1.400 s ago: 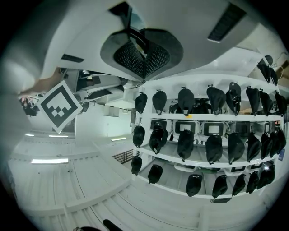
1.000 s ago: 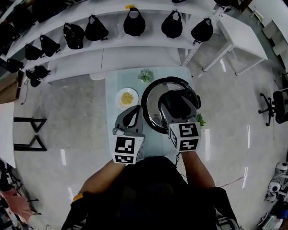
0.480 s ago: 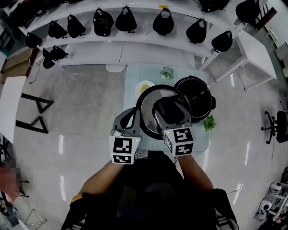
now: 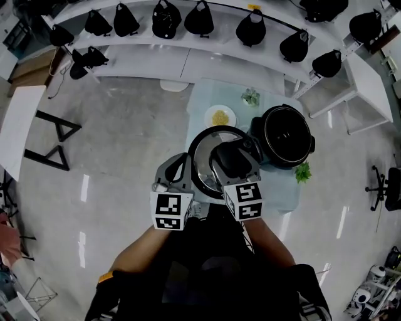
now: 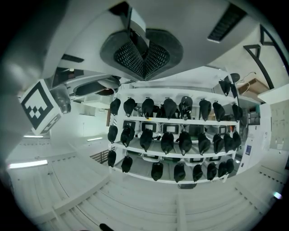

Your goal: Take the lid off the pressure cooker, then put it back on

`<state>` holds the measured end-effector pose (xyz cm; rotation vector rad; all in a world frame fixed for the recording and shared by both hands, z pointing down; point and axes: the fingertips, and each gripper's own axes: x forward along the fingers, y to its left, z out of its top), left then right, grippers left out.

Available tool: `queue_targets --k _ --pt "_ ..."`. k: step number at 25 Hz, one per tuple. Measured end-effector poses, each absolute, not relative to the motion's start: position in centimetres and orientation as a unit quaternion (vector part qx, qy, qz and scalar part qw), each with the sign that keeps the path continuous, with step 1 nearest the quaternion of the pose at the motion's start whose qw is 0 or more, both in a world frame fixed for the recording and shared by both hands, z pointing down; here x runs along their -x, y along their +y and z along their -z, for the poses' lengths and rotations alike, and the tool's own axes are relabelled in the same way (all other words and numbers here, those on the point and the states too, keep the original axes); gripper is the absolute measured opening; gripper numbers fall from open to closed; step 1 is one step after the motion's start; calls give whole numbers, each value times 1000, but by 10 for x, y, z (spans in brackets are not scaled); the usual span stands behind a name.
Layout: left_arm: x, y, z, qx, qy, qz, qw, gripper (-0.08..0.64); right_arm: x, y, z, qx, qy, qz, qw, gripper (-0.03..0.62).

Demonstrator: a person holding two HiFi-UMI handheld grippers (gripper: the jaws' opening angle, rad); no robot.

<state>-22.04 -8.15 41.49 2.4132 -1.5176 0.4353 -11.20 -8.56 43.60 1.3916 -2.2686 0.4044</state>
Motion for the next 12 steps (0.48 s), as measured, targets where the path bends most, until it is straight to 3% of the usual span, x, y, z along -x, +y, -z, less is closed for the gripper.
queue_targets --k 12 --pt "227 -55 -494 -820 -502 -208 180 6 120 -81 -534 -482 -820 -180 250 307"
